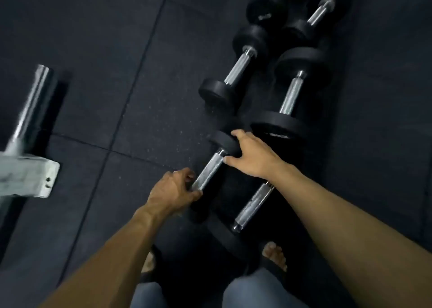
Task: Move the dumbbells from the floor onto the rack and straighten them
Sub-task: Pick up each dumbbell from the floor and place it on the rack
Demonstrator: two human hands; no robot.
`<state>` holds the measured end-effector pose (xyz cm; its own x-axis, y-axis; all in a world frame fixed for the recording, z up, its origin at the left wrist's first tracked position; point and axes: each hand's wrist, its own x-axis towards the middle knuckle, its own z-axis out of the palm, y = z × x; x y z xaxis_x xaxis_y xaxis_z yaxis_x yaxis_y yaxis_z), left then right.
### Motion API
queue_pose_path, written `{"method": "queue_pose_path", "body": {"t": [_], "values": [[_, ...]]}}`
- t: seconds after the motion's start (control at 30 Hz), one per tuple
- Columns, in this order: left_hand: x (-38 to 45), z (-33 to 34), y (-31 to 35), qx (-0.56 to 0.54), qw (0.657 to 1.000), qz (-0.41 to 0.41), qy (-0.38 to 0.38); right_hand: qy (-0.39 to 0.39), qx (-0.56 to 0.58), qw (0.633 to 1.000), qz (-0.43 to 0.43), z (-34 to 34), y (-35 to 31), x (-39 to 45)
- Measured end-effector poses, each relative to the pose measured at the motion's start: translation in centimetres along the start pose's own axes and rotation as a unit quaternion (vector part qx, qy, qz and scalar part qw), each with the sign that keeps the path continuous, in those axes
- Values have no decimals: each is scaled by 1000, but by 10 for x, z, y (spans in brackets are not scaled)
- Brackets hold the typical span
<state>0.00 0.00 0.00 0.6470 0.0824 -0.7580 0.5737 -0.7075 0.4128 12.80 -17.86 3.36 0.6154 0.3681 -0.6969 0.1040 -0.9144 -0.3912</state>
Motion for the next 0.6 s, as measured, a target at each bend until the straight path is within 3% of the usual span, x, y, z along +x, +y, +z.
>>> {"method": "queue_pose_path", "body": {"t": [0.1, 0.3, 0.6], "values": [[22, 18, -8, -22, 1000, 13, 14, 21, 19, 1000, -8, 18, 10, 22], [40, 27, -9, 97, 994, -16, -48, 74, 12, 997, -27, 29, 20, 39], [36, 16, -9, 39, 997, -35, -53, 85, 56, 994, -40, 23, 17, 26]]}}
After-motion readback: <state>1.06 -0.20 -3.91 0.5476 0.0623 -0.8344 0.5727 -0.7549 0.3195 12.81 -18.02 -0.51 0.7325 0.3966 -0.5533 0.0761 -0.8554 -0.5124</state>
